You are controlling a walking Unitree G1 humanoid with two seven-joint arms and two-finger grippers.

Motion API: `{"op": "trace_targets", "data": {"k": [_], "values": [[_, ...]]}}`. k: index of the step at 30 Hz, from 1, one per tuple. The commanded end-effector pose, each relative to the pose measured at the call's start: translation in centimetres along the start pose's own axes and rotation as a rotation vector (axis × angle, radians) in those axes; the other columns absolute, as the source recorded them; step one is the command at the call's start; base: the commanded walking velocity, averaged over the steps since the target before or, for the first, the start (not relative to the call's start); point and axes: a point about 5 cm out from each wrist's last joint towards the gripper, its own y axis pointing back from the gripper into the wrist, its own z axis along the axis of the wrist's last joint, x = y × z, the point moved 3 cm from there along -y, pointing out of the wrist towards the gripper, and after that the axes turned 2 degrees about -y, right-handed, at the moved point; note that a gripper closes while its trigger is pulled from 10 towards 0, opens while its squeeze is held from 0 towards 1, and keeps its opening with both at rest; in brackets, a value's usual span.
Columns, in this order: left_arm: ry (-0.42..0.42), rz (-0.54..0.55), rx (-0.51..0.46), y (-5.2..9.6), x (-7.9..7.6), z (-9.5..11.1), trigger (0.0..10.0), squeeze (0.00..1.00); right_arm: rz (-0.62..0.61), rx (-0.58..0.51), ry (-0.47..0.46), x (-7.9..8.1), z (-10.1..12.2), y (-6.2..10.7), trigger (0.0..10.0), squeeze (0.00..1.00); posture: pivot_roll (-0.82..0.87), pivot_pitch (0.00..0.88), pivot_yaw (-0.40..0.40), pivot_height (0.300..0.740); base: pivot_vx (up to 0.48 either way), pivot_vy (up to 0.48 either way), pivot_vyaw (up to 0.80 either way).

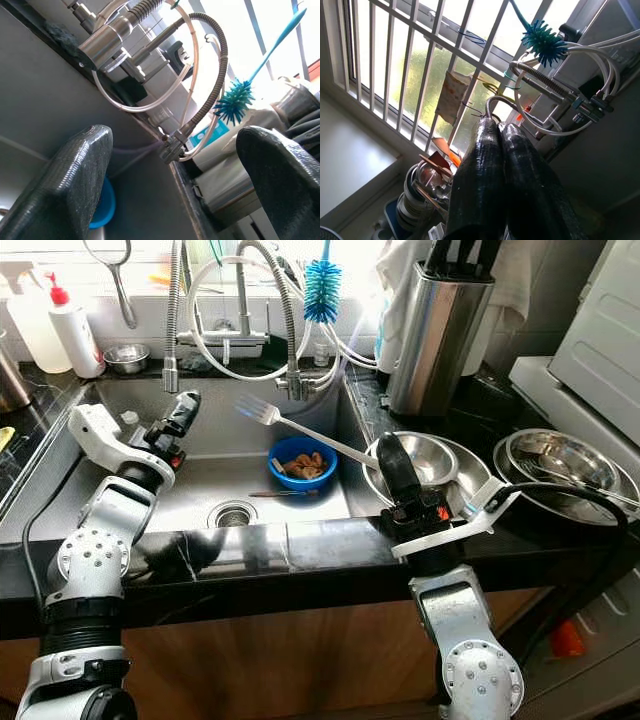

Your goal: Kitchen organization

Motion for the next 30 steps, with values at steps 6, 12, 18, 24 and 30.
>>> {"op": "trace_targets", "data": {"k": [6, 12, 18, 24, 30], "values": [[0.115, -0.155, -0.029, -0.3, -2.8, 0.9, 10.0, 0.00, -0.036, 0.000, 0.017, -0.3, -0.1, 0.3, 10.0, 0.00, -0.04, 0.038, -0.052, 0.740, 0.000, 0.000, 0.00], [0.114, -0.249, 0.011, 0.1, -4.6, 0.1, 10.0, 0.00, -0.142, -0.015, 0.013, -2.4, -0.3, 0.6, 10.0, 0.00, -0.04, 0.039, -0.052, 0.740, 0.000, 0.000, 0.00], [0.091, -0.255, 0.047, 0.3, -4.8, -0.6, 10.0, 0.00, -0.196, -0.039, 0.000, -3.5, -0.1, 0.7, 10.0, 0.00, -0.04, 0.040, -0.052, 0.740, 0.000, 0.000, 0.00], [0.055, -0.267, 0.079, 0.4, -5.0, -1.1, 10.0, 0.00, -0.147, -0.044, -0.014, -2.9, -0.1, 0.3, 10.0, 0.00, -0.03, 0.042, -0.050, 0.740, 0.000, 0.000, 0.00], [0.031, -0.273, 0.126, 0.8, -5.1, -2.1, 10.0, 0.00, -0.045, -0.024, -0.054, -1.3, -0.7, -0.1, 10.0, 0.00, -0.03, 0.044, -0.050, 0.740, 0.000, 0.000, 0.00]]}}
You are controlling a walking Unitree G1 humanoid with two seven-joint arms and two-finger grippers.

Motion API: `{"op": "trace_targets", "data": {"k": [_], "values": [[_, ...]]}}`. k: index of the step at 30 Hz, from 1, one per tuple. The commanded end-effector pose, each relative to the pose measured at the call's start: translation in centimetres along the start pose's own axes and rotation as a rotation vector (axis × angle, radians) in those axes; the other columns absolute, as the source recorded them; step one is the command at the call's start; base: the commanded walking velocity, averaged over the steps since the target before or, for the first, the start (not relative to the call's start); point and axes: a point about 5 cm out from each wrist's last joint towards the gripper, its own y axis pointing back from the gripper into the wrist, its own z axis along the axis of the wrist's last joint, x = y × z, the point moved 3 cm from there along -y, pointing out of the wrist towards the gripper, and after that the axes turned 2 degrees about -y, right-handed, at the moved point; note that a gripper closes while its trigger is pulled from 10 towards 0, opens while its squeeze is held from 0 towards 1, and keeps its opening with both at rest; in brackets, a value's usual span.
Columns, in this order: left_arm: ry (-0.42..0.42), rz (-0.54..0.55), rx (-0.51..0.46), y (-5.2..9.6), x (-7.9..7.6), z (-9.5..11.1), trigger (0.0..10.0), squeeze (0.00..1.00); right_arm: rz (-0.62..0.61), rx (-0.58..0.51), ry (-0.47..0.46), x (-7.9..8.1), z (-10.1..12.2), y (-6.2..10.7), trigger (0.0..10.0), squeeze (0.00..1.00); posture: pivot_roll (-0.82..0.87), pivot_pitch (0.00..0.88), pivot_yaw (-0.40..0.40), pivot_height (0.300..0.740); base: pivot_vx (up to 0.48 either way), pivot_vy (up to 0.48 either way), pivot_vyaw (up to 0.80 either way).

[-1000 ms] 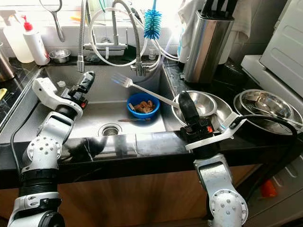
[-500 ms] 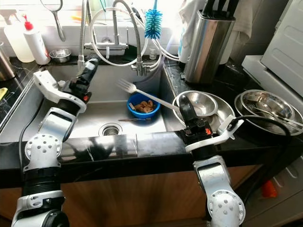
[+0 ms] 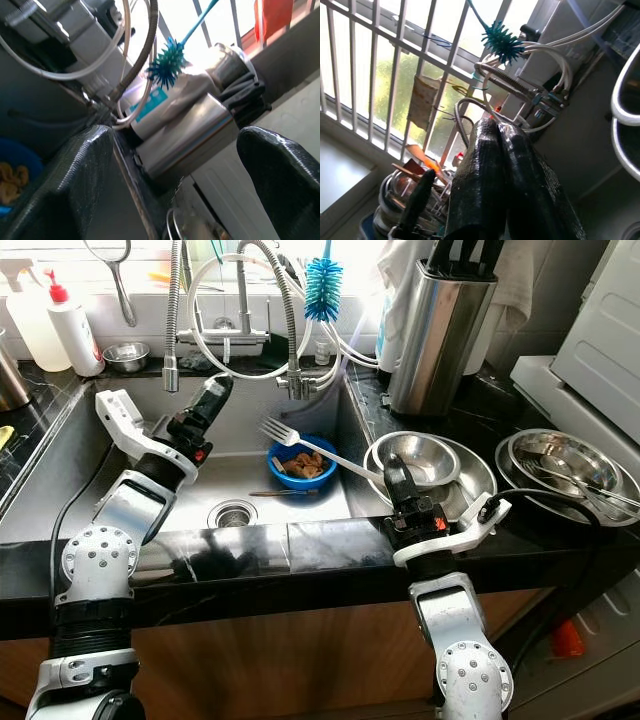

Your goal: Kitchen organization

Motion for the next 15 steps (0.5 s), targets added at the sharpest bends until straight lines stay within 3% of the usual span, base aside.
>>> {"op": "trace_targets", "data": {"k": [1, 8, 15], "values": [[-0.039, -0.025, 0.015, -0.1, -0.8, 0.1, 10.0, 0.00, 0.054, 0.002, -0.019, 1.1, -0.3, -0.4, 10.0, 0.00, -0.03, 0.044, -0.050, 0.740, 0.000, 0.000, 0.00], [-0.042, -0.039, 0.029, -0.1, -0.8, -0.1, 10.0, 0.00, 0.043, 0.026, -0.024, 0.8, -0.7, -0.5, 10.0, 0.00, -0.03, 0.044, -0.051, 0.740, 0.000, 0.000, 0.00], [-0.047, -0.135, 0.105, 0.3, -2.1, -1.5, 10.0, 0.00, 0.040, 0.035, -0.020, 0.7, -0.9, -0.5, 10.0, 0.00, -0.03, 0.043, -0.053, 0.740, 0.000, 0.000, 0.00]]}}
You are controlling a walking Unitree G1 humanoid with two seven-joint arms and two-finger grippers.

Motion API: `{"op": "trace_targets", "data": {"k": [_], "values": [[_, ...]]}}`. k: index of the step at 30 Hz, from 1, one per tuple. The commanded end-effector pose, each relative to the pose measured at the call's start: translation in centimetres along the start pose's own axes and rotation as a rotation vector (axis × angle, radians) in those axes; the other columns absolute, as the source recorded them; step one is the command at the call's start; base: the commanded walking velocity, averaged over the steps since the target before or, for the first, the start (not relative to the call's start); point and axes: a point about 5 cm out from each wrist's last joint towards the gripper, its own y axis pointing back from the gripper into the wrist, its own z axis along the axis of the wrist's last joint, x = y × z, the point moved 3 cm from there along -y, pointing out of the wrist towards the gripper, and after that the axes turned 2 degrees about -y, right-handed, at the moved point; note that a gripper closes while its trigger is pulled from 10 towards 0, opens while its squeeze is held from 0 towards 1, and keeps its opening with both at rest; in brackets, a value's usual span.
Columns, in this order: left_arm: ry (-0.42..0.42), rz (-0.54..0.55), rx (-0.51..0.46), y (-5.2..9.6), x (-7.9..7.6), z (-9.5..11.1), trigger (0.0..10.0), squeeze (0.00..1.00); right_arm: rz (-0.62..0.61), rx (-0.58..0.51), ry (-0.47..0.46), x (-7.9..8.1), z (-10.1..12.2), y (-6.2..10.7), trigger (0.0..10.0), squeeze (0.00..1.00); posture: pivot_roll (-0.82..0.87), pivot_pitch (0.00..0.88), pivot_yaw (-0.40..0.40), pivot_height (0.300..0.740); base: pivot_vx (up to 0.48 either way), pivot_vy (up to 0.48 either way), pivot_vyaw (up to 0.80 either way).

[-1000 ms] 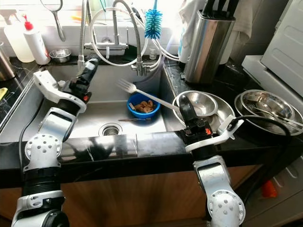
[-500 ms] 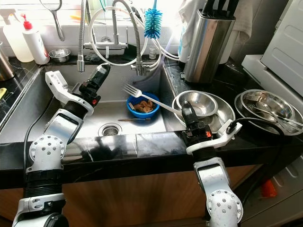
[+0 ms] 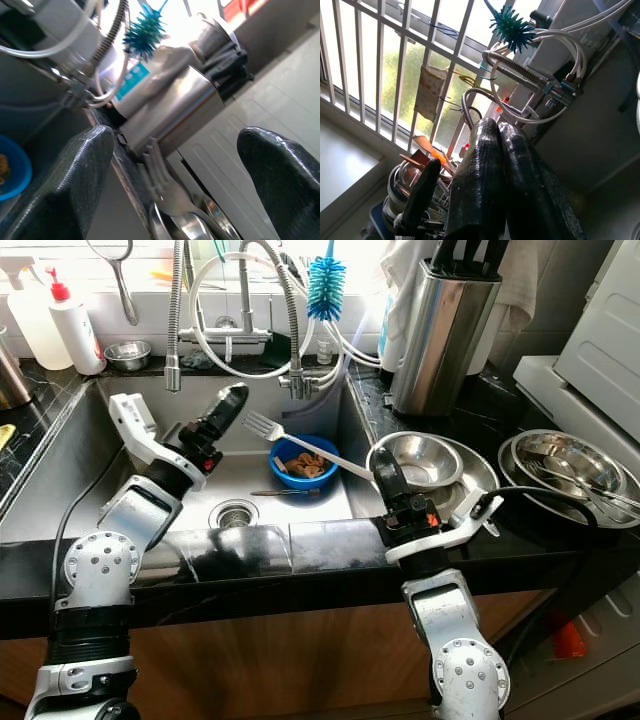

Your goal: Kitchen organization

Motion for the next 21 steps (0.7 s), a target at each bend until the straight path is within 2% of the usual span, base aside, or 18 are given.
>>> {"op": "trace_targets", "data": {"k": [1, 8, 9, 19, 20, 21], "values": [[-0.029, -0.028, 0.019, 0.2, -0.6, -0.2, 10.0, 0.00, 0.020, 0.001, -0.011, 0.4, -0.2, -0.3, 10.0, 0.00, -0.03, 0.043, -0.053, 0.740, 0.000, 0.000, 0.00], [-0.024, -0.046, 0.036, 0.2, -0.8, -0.5, 10.0, 0.00, 0.011, 0.014, 0.003, 0.2, -0.3, -0.3, 10.0, 0.00, -0.03, 0.042, -0.053, 0.740, 0.000, 0.000, 0.00], [-0.026, -0.054, 0.045, 0.3, -0.8, -0.6, 8.9, 0.00, 0.010, 0.014, 0.003, 0.2, -0.3, -0.3, 10.0, 0.00, -0.03, 0.037, -0.052, 0.740, 0.000, 0.000, 0.00], [-0.023, -0.085, 0.078, 0.4, -1.3, -1.5, 8.9, 0.00, 0.026, 0.016, -0.002, 0.4, -0.4, -0.5, 10.0, 0.00, -0.03, 0.026, -0.048, 0.740, 0.000, 0.000, 0.00], [-0.021, -0.091, 0.082, 0.4, -1.4, -1.6, 7.6, 0.00, 0.026, 0.017, -0.004, 0.4, -0.4, -0.5, 10.0, 0.00, -0.03, 0.026, -0.048, 0.740, 0.000, 0.000, 0.00], [-0.015, -0.100, 0.086, 0.4, -1.6, -1.8, 7.1, 0.00, 0.027, 0.018, -0.005, 0.4, -0.4, -0.5, 10.0, 0.00, -0.03, 0.023, -0.048, 0.740, 0.000, 0.000, 0.00]]}}
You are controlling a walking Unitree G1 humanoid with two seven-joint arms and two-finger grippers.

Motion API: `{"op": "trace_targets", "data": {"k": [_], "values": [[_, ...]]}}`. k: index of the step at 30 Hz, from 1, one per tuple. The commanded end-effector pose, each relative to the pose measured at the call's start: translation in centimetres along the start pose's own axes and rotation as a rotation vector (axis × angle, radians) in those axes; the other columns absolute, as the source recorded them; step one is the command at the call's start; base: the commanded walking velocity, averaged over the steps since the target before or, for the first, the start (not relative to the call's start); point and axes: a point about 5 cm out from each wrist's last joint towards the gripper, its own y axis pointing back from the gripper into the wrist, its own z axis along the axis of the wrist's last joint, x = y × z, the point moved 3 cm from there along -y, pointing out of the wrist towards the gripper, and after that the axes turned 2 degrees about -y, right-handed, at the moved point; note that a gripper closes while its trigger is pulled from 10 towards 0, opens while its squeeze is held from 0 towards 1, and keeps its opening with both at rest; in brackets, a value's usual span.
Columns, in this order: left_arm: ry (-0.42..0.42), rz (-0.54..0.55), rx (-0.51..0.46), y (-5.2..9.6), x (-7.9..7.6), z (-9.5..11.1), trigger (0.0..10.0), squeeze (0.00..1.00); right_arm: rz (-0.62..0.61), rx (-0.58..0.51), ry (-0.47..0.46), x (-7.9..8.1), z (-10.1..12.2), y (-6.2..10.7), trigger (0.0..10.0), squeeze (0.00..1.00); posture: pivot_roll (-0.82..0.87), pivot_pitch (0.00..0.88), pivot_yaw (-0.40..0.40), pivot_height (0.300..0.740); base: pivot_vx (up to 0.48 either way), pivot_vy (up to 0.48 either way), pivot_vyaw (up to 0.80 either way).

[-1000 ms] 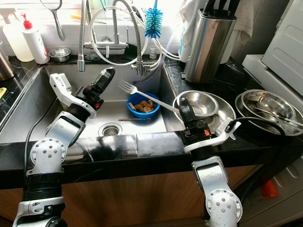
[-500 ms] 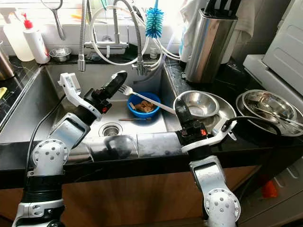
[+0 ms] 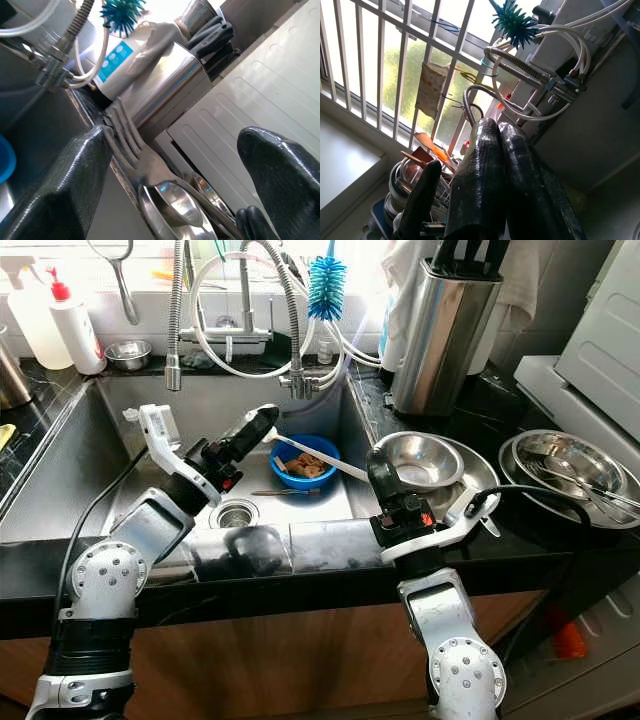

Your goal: Kitchen organization

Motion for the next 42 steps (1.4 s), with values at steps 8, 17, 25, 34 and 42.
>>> {"op": "trace_targets", "data": {"k": [8, 17, 25, 34, 42], "values": [[-0.007, -0.029, 0.007, -0.12, -0.93, -0.33, 0.0, 0.00, 0.026, 0.015, -0.004, 0.41, -0.31, -0.38, 10.0, 0.00, -0.03, 0.028, -0.049, 0.740, 0.000, 0.000, 0.00], [0.010, 0.000, -0.038, -0.26, -0.76, 0.15, 0.0, 0.00, 0.030, 0.022, -0.005, 0.53, -0.44, -0.33, 10.0, 0.00, -0.03, 0.032, -0.051, 0.740, 0.000, 0.000, 0.00], [0.015, 0.021, -0.062, -0.36, -0.56, 0.41, 0.0, 0.00, 0.033, 0.026, -0.009, 0.61, -0.53, -0.22, 10.0, 0.00, -0.03, 0.037, -0.054, 0.740, 0.000, 0.000, 0.00], [0.022, 0.022, -0.070, -0.45, -0.70, 0.40, 0.0, 0.00, 0.028, 0.038, -0.001, 0.59, -0.71, -0.26, 10.0, 0.00, -0.03, 0.034, -0.055, 0.740, 0.000, 0.000, 0.00], [0.019, 0.027, -0.074, -0.48, -0.68, 0.52, 0.0, 0.00, 0.027, 0.055, 0.027, 0.60, -1.09, -0.25, 10.0, 0.00, -0.03, 0.020, -0.050, 0.740, 0.000, 0.000, 0.00]]}}
